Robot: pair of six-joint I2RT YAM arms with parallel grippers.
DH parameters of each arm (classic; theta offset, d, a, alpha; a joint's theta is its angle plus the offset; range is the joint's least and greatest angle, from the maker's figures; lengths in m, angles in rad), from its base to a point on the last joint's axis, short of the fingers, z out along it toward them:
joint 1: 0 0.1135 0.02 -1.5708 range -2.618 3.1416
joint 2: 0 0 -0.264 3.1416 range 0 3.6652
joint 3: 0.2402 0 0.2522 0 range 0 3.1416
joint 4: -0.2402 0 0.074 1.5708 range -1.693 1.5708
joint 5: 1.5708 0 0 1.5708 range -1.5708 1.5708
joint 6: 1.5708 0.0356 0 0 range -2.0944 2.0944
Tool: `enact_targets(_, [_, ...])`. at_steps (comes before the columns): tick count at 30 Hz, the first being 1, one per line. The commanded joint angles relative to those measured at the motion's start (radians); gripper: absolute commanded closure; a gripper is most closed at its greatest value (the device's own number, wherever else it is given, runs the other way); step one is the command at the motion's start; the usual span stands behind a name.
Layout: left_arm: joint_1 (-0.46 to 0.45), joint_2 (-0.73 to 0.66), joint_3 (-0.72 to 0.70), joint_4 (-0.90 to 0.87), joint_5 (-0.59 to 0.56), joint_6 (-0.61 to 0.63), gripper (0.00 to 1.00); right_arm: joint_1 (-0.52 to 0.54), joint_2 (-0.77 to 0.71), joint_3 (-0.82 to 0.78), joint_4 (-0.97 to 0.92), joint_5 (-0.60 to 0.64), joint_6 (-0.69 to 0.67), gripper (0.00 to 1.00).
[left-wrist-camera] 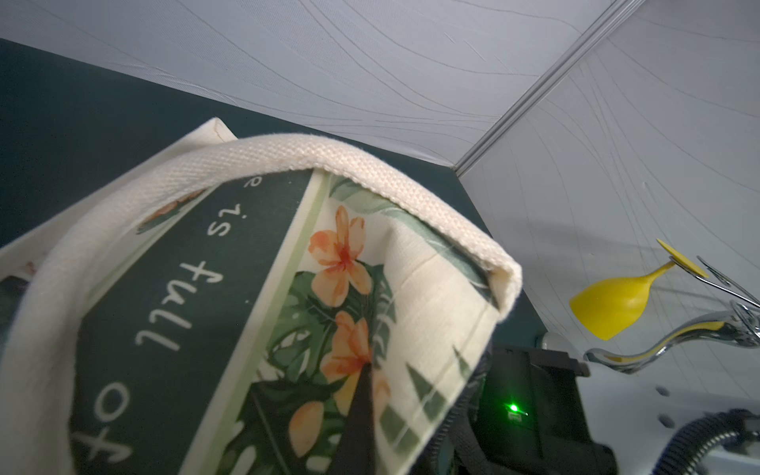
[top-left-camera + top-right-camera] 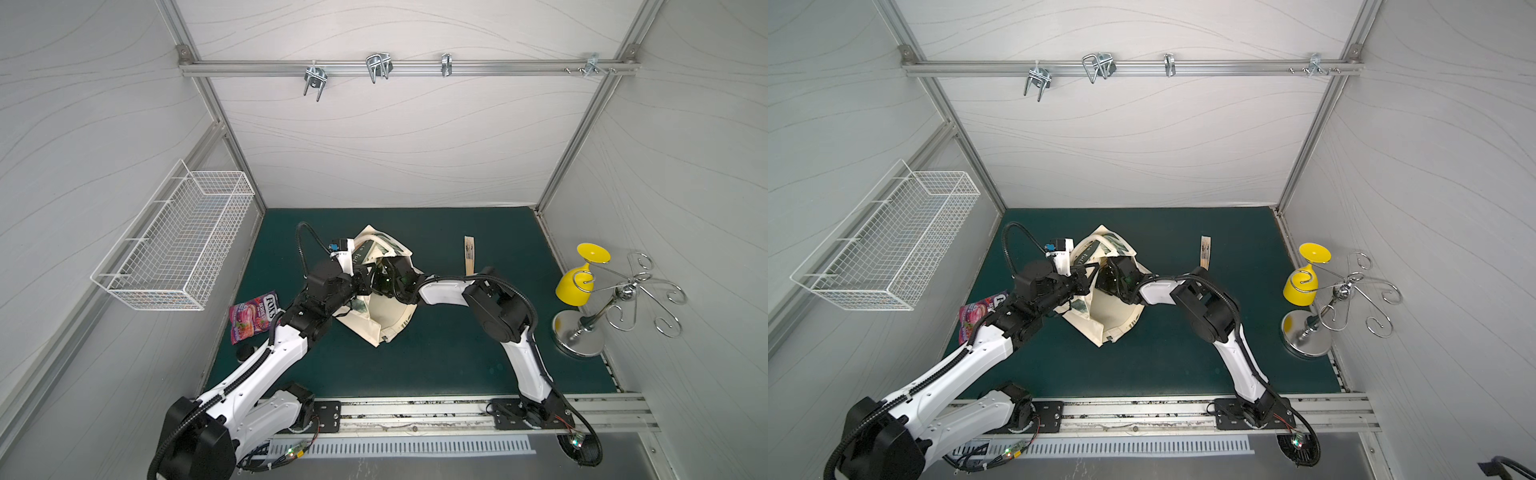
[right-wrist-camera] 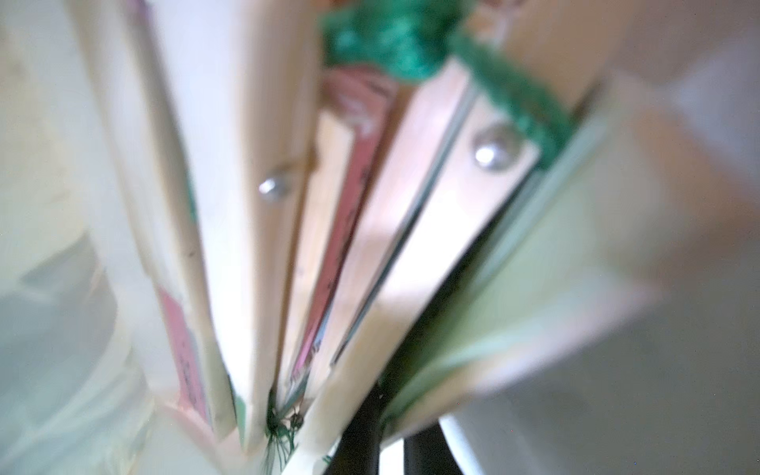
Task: Take out the folding fans from the tote bags
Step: Pick up the folding fan from the canvas bag.
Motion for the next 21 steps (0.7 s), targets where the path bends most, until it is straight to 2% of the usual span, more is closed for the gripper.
enact_targets(1, [0.006, -0.018, 0.062, 0.0, -0.17, 0.051, 1.0, -0.008, -0.085, -0.062, -0.059, 0.057, -0.138, 0.99])
enact_targets(9, [0.006, 0.016, 0.114, -0.039, -0.277, 0.074, 1.0, 0.028, -0.239, -0.128, -0.118, 0.104, -0.286, 1.0])
enact_targets(17, [0.006, 0.009, 0.127, -0.055, -0.297, 0.131, 1.0, 0.079, -0.379, -0.203, -0.12, 0.136, -0.462, 1.0])
enact_targets(21, [0.006, 0.002, 0.129, -0.074, -0.297, 0.166, 1.0, 0.084, -0.448, -0.254, -0.105, 0.133, -0.501, 1.0])
